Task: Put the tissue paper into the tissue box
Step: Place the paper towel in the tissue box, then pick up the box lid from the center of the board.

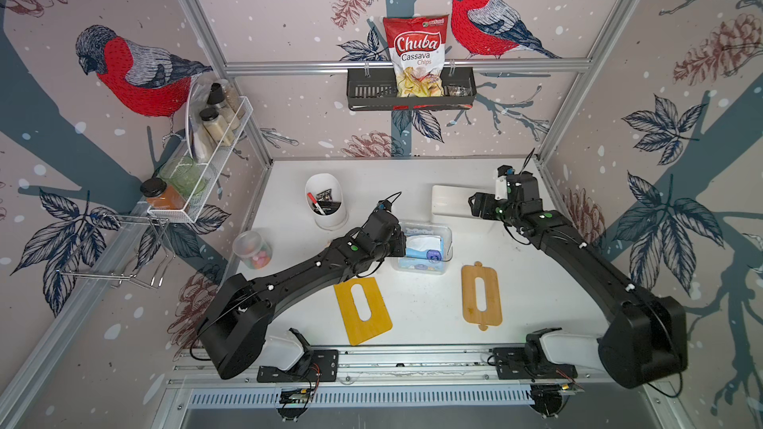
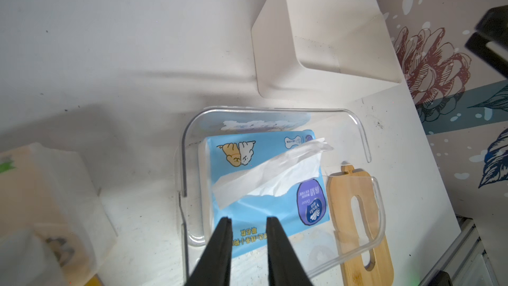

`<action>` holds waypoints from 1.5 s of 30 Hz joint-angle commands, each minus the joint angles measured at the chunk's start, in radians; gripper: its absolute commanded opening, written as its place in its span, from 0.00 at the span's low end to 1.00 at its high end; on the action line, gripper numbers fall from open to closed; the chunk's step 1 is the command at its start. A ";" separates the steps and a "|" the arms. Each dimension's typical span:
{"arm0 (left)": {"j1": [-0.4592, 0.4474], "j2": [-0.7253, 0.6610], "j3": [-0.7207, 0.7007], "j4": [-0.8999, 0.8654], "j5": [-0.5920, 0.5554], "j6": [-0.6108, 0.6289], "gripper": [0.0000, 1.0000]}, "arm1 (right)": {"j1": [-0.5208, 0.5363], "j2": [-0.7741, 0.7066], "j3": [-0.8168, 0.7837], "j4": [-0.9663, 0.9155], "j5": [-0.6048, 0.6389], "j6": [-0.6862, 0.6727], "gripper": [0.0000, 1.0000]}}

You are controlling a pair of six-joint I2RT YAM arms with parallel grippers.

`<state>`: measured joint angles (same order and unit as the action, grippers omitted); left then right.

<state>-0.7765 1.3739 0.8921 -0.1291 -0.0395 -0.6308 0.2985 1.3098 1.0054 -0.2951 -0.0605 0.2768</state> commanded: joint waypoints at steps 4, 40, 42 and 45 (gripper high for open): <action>0.013 -0.099 -0.017 0.000 -0.083 0.115 0.38 | 0.030 0.014 -0.014 -0.081 0.058 0.017 0.84; 0.181 -0.153 -0.098 0.127 0.105 0.170 0.61 | 0.433 -0.085 -0.445 -0.231 0.168 0.505 0.76; 0.181 -0.153 -0.102 0.134 0.111 0.168 0.62 | 0.441 -0.077 -0.451 -0.221 0.170 0.509 0.74; 0.181 -0.153 -0.102 0.134 0.114 0.168 0.62 | 0.470 -0.061 -0.443 -0.227 0.198 0.520 0.73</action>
<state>-0.5983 1.2236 0.7914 -0.0380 0.0566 -0.4541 0.7502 1.2438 0.5571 -0.5297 0.1005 0.7734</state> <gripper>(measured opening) 0.618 0.732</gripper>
